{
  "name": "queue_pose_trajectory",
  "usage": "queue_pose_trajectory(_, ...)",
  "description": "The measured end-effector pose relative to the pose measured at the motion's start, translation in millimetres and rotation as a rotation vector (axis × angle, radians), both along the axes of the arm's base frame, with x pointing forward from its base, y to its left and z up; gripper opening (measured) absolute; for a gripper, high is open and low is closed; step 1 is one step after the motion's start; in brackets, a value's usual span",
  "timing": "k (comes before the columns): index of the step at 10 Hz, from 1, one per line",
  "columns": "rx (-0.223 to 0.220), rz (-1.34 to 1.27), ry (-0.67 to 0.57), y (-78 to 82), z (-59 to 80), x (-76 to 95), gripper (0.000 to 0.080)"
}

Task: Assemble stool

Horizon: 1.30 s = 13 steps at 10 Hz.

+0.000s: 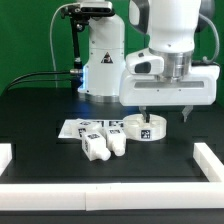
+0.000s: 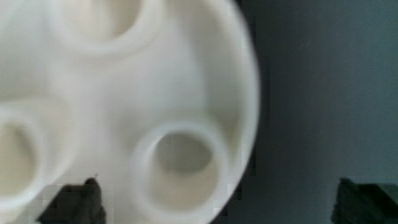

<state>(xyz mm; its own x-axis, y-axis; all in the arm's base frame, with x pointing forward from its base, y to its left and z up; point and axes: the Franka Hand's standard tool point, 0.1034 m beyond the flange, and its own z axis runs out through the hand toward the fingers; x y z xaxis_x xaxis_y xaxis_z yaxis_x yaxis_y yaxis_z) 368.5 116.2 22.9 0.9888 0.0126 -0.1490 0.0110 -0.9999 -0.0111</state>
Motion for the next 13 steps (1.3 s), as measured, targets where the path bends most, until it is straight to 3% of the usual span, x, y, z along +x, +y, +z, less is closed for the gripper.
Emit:
queue_pose_trajectory(7,0.0,0.022,0.019,1.6,-10.3,-5.9,0.065)
queue_pose_trajectory(8,0.0,0.022,0.019,1.6,-10.3,-6.0,0.0535)
queue_pose_trajectory(9,0.0,0.022,0.019,1.6,-10.3,-6.0,0.0535)
queue_pose_trajectory(10,0.0,0.023,0.019,1.6,-10.3,-6.0,0.0399)
queue_pose_trajectory(11,0.002,0.038,0.022,0.5,-9.6,-5.4,0.0399)
queue_pose_trajectory(12,0.003,0.064,0.029,-2.9,-3.5,-0.2,0.0323)
queue_pose_trajectory(13,0.004,0.082,0.03,-3.0,4.9,8.4,0.0323)
